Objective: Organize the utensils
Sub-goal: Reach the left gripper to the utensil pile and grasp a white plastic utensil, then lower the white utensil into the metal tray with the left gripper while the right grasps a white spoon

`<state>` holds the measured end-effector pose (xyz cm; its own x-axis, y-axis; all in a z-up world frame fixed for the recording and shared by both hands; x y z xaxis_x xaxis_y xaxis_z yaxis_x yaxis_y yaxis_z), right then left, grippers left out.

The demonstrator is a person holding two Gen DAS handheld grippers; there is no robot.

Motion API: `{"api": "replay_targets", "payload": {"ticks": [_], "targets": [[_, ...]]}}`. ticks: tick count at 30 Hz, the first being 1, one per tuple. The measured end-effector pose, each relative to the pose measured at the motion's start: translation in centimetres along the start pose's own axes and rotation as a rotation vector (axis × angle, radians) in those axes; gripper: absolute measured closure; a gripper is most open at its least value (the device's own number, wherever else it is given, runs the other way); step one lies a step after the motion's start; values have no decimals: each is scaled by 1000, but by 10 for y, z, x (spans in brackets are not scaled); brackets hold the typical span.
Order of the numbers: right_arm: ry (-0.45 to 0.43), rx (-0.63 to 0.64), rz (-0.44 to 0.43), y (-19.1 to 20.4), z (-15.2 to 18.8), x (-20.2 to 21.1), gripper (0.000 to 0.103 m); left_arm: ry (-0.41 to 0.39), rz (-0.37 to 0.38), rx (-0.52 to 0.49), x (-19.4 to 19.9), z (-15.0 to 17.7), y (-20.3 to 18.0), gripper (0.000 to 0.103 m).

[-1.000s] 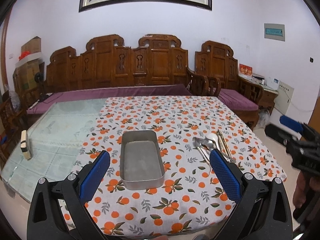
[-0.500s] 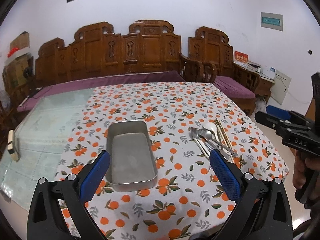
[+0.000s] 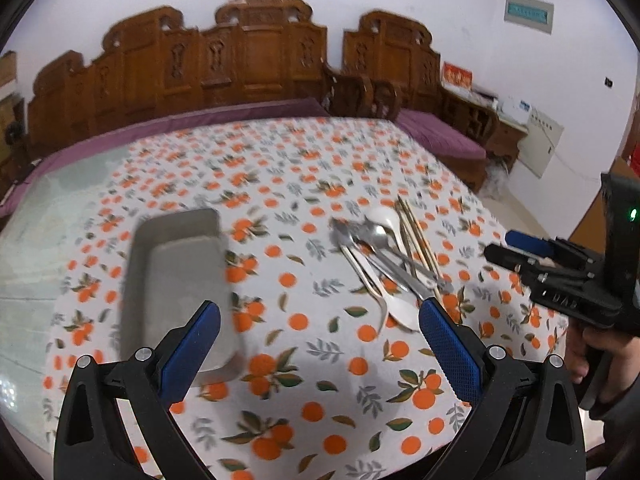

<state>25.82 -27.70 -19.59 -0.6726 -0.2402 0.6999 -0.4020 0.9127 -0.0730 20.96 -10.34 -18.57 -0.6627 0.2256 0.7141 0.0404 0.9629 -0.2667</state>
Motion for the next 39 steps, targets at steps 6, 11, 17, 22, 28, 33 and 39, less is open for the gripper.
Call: {"api": "replay_targets", "payload": {"ticks": [6, 11, 17, 22, 28, 33, 39], "targets": [[40, -15, -13, -5, 12, -14, 43, 74, 11, -73, -44, 23, -26, 15], [63, -19, -48, -1, 22, -25, 45, 148, 46, -95, -78, 36, -38, 28], [80, -23, -78, 5, 29, -35, 49, 220, 91, -80, -113, 48, -47, 53], [81, -10, -100, 12, 30, -39, 49, 245, 129, -63, -129, 52, -49, 84], [112, 23, -149, 34, 38, -54, 54, 233, 135, -51, -119, 57, -42, 101], [133, 52, -168, 55, 42, -69, 59, 199, 154, -16, -98, 53, -29, 101], [118, 127, -178, 77, 38, -81, 59, 163, 178, -9, -71, 46, -17, 101]]}}
Point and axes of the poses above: each gripper's, at about its wrist camera, not at the fingertips, and x roughly against the way its jaws point, y to its left, z to its underside, the point moved 9 cm from there along -x, roughly the way its jaws point, and after that the axes turned 15 degrees about x, right-handed, at the moved point
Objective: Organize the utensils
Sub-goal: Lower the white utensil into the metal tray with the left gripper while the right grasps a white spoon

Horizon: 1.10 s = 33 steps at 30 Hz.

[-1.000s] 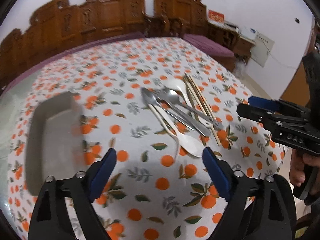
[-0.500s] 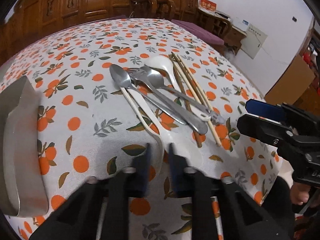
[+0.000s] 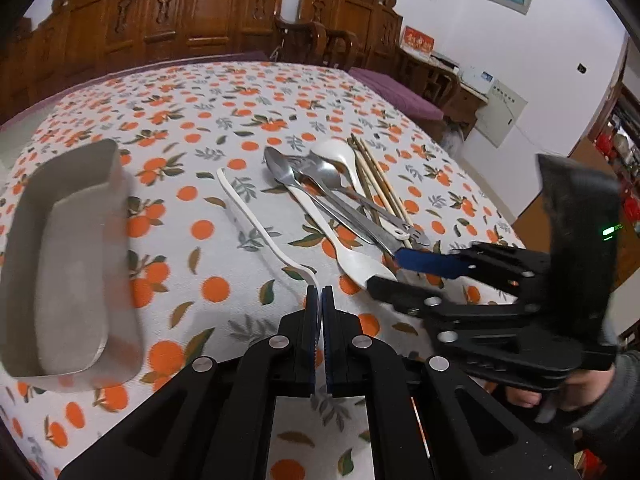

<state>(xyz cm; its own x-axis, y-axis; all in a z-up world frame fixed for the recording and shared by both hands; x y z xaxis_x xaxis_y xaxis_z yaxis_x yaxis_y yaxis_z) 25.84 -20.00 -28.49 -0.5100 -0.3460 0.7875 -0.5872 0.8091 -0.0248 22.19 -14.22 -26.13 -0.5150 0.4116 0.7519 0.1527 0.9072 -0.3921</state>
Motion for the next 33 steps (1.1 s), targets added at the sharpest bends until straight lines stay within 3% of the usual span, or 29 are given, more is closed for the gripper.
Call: {"api": "replay_targets", "payload": {"ticks": [6, 9, 11, 15, 26, 33], "targets": [[55, 65, 7, 6, -2, -20, 60, -28, -4, 4, 19, -5, 8, 101], [72, 69, 13, 3, 1, -25, 65, -38, -1, 8, 28, -5, 11, 101], [79, 83, 25, 1, 1, -25, 71, -44, 1, 8, 33, -5, 12, 101], [73, 88, 31, 0, -3, -20, 95, -54, -2, 3, 41, -5, 14, 101], [-5, 77, -97, 45, -25, 15, 96, -79, -21, -22, 62, -16, 21, 101], [-54, 81, -108, 64, -48, 28, 96, -90, -60, -24, 78, -27, 46, 101]]}}
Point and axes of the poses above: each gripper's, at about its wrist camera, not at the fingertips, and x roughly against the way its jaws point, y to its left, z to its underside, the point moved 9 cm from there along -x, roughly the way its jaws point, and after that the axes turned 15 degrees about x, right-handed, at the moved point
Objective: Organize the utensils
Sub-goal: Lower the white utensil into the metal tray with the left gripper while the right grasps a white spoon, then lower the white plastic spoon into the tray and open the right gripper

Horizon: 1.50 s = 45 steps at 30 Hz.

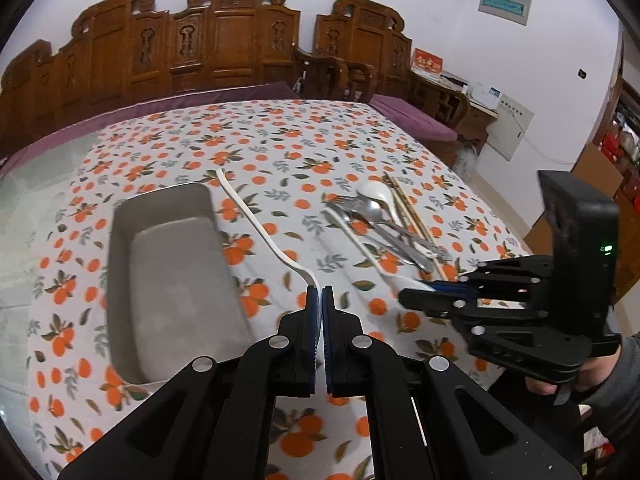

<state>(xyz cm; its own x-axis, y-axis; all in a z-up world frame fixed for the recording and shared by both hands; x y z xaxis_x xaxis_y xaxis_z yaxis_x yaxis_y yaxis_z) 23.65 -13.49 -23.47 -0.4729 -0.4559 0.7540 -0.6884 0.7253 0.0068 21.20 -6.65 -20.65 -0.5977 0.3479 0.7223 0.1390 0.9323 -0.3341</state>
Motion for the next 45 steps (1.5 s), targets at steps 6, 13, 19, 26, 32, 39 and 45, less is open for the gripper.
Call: {"api": "replay_targets", "payload": {"ticks": [6, 13, 19, 26, 32, 39, 45], "targets": [[-21, 11, 5, 12, -19, -1, 96, 17, -31, 10, -1, -8, 27, 101], [-32, 32, -7, 29, -34, -4, 96, 63, -54, 27, -12, -12, 57, 101], [-32, 38, -19, 38, -41, -9, 96, 120, -77, 43, -29, -8, 80, 101], [-36, 37, -35, 45, -49, -13, 96, 140, -112, 78, -39, -6, 104, 101], [-49, 41, -54, 53, -61, -20, 96, 115, -123, 103, -25, -10, 116, 90], [-64, 61, -83, 69, -83, -35, 96, 38, -153, 111, 9, -22, 130, 76], [-32, 87, -99, 83, -95, -63, 96, -20, -191, 125, 32, -28, 146, 66]]}}
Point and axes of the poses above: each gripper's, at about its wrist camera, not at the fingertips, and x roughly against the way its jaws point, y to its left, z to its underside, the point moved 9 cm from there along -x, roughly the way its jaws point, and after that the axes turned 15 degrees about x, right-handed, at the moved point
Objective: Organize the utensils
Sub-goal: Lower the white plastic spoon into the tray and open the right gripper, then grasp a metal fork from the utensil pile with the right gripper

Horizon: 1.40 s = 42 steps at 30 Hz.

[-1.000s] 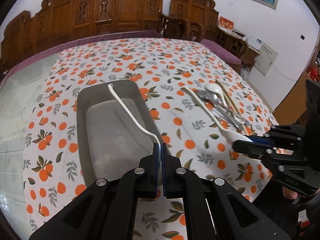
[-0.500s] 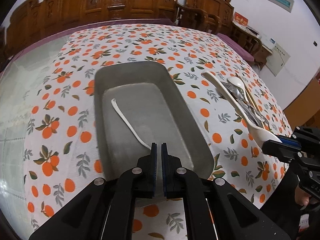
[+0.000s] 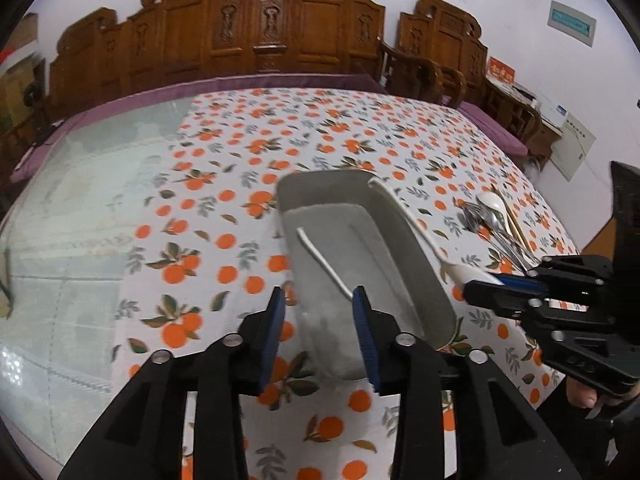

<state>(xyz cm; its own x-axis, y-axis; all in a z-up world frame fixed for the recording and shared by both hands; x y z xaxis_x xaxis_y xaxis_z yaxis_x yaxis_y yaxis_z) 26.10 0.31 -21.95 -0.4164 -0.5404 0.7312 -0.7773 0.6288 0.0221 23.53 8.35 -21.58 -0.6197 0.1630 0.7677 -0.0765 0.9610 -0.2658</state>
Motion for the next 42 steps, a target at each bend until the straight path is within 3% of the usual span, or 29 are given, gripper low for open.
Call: {"api": "replay_targets", "payload": {"ticks": [8, 18, 27, 28, 29, 32, 36, 39, 42], "targets": [[59, -16, 2, -4, -3, -36, 96, -51, -38, 21, 12, -7, 21, 41], [80, -38, -6, -9, -4, -59, 93, -64, -56, 27, 13, -8, 30, 39], [-5, -38, -8, -19, -5, -6, 92, -74, -50, 9, 15, -3, 16, 37], [-12, -41, -4, -21, -2, 1, 92, -76, -48, 6, 16, -3, 13, 33], [-19, -42, 2, -25, 2, 11, 92, -80, -45, 1, 17, -2, 9, 28], [-18, -47, 38, -42, 24, 39, 91, -93, -36, -6, 20, -1, -3, 24], [3, -64, 94, -73, 62, 69, 91, -98, -11, 0, 22, 2, -24, 24], [24, -80, 144, -98, 90, 88, 82, -97, 15, -6, 19, 7, -50, 24], [27, -111, 177, -118, 110, 100, 81, -92, 34, -20, 14, 11, -74, 24]]}}
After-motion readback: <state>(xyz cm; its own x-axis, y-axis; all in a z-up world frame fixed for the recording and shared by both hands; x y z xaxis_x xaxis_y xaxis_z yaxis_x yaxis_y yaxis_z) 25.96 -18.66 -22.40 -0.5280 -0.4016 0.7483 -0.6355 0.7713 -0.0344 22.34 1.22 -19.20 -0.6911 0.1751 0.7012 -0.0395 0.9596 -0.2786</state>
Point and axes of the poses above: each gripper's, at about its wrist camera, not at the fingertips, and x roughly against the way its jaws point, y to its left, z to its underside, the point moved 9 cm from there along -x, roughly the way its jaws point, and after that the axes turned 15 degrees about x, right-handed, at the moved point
